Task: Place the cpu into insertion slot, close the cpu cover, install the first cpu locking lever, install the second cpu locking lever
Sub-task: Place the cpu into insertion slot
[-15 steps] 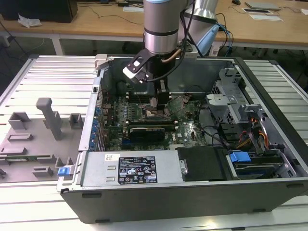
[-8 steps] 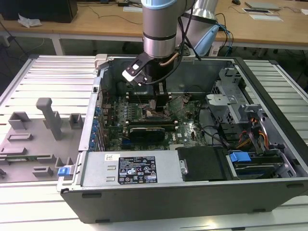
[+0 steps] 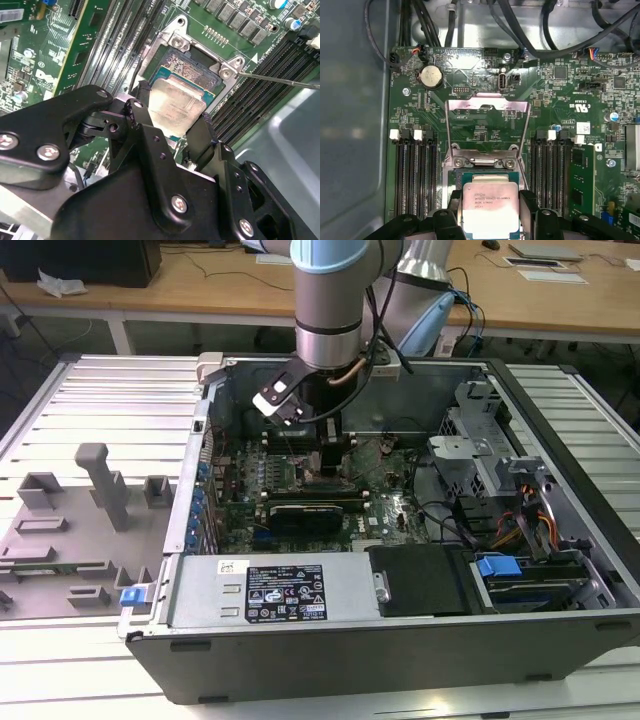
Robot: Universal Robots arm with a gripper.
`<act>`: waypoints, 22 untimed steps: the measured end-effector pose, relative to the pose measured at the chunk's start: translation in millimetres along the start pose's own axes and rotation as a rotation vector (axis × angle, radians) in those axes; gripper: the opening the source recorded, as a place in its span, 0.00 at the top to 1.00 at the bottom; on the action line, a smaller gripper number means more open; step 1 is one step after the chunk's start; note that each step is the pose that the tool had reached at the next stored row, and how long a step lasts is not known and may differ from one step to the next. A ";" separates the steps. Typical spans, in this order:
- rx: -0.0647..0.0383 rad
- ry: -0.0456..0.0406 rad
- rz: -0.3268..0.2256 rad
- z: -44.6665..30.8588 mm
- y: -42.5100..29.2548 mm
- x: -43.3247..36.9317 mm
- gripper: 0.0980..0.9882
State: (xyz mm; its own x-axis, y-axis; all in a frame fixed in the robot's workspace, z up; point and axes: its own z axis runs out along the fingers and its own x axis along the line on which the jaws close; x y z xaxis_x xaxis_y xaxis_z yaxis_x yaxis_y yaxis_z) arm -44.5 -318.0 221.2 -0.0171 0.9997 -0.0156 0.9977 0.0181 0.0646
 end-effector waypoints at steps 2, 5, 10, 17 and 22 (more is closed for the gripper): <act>0.000 0.0000 0.002 3.4 -1.0 0.6 0.50; 0.000 -0.0002 0.004 7.5 -3.3 1.7 0.50; 0.000 -0.0003 0.006 15.6 -4.7 2.4 0.50; -0.001 -0.0003 0.007 18.0 -6.1 3.6 0.50; -0.001 -0.0010 0.007 20.0 -6.4 3.7 0.50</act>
State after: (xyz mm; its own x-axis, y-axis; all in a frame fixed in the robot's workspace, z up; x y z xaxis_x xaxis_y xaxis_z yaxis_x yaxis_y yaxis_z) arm -49.6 -314.7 200.8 -0.0105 0.9998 -0.0162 0.9978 0.0115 0.0654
